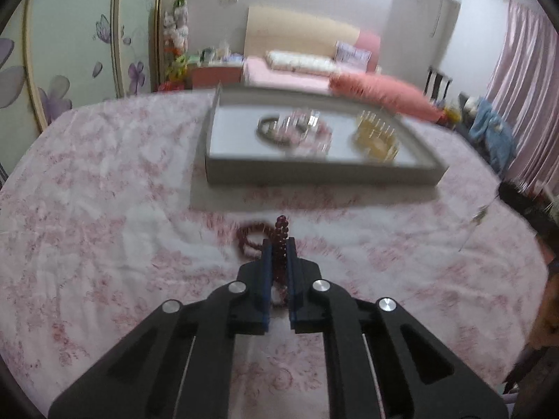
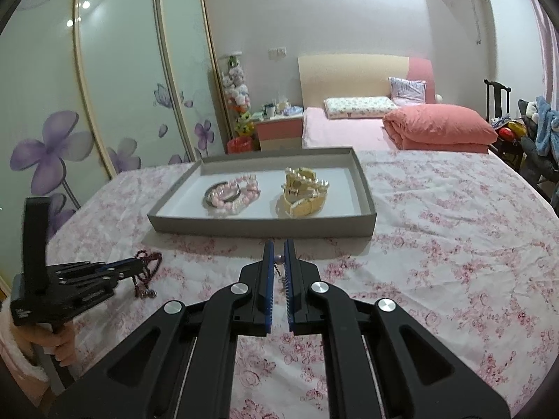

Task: Organize jewelry
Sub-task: 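Lift the red necklace and silver charm off the bedspread, then carry the red necklace and silver charm over the tray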

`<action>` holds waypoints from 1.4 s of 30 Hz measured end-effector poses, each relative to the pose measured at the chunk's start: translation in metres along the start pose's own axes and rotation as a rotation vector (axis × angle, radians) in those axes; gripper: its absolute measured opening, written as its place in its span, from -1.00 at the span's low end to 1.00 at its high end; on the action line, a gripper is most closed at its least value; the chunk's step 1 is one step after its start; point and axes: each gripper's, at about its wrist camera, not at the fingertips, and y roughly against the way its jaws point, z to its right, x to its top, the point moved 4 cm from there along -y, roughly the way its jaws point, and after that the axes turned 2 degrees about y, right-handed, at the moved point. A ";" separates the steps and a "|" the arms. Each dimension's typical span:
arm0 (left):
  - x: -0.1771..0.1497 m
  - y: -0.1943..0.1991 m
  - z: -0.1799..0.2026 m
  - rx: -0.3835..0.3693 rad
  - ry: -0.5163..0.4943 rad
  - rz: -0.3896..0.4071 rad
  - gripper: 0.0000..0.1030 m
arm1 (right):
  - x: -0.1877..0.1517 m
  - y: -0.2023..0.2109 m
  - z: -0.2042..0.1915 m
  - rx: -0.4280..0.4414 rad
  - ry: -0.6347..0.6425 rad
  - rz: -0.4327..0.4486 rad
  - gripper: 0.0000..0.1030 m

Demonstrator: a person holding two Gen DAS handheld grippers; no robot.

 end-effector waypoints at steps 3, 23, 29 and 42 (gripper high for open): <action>0.010 0.029 0.004 -0.035 0.005 0.087 -0.86 | 0.005 0.007 -0.002 0.007 0.002 0.046 -0.87; 0.038 0.120 0.046 0.100 -0.060 0.448 -0.91 | 0.030 0.052 -0.027 -0.029 0.100 0.336 -0.87; 0.039 0.128 0.054 0.165 -0.084 0.493 -0.91 | 0.032 0.059 -0.033 -0.081 0.147 0.407 -0.87; 0.039 0.125 0.060 0.191 -0.107 0.519 -0.91 | 0.035 0.065 -0.037 -0.125 0.160 0.471 -0.87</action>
